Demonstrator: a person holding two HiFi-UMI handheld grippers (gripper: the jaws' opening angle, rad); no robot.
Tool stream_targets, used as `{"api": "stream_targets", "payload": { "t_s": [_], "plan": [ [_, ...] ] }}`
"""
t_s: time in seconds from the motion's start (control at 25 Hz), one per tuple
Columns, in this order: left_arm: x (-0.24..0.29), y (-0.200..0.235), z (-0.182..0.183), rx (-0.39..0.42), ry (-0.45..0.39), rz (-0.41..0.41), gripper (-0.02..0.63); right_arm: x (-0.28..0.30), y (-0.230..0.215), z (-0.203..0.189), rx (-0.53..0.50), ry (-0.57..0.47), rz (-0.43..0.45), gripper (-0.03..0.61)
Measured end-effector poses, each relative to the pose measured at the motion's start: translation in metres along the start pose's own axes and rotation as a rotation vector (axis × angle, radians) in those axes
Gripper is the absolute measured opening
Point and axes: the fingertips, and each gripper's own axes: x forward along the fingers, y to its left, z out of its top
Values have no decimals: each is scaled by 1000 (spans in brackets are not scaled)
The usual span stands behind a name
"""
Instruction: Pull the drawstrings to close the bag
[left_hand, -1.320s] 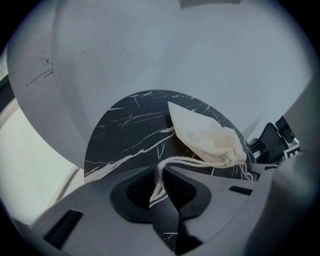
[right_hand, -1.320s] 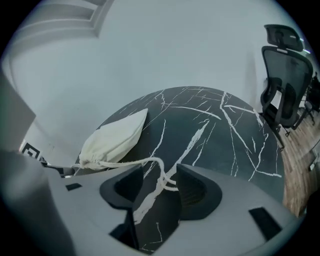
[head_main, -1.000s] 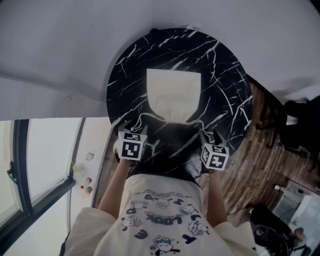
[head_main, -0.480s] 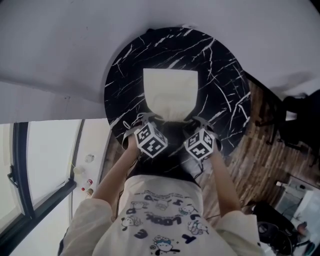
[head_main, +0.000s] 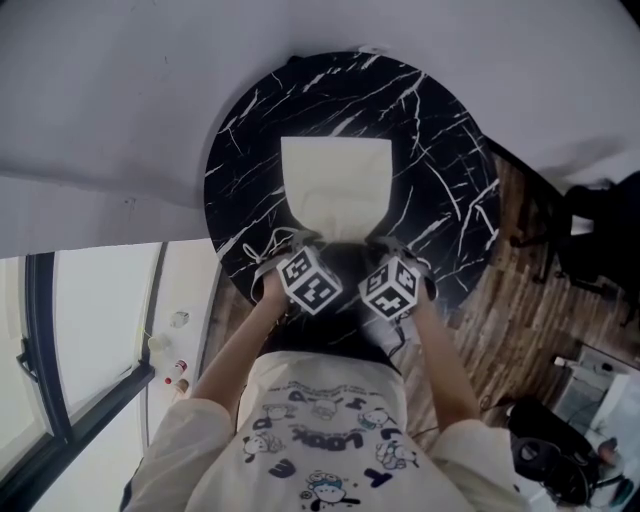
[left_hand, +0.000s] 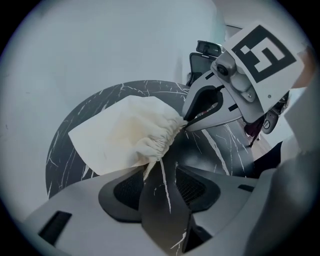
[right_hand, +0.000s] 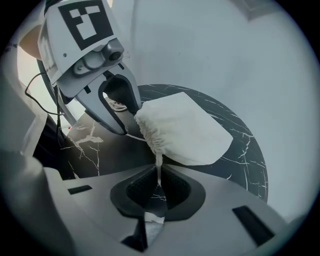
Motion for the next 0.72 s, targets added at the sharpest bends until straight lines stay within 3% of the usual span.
{"api": "stream_targets", "payload": {
  "t_s": [0.12, 0.16, 0.24, 0.32, 0.44, 0.56, 0.72],
  "plan": [
    [4, 3, 1, 8, 7, 3, 233, 0, 0, 0, 3, 0, -3, 32],
    [7, 4, 1, 6, 15, 4, 204, 0, -1, 0, 11, 0, -7, 31],
    [10, 8, -1, -20, 25, 24, 72, 0, -4, 0, 50, -1, -17, 28],
    [9, 12, -1, -82, 19, 43, 51, -1, -7, 1, 122, -14, -20, 26],
    [5, 15, 1, -238, -26, 38, 48, -5, -15, 1, 296, -61, -37, 23],
    [-2, 18, 4, -451, -92, 23, 46, -9, -21, 1, 503, -117, -44, 20],
    [-13, 33, 13, -664, -203, 79, 46, -10, -31, -4, 739, -183, -94, 19]
  ]
}}
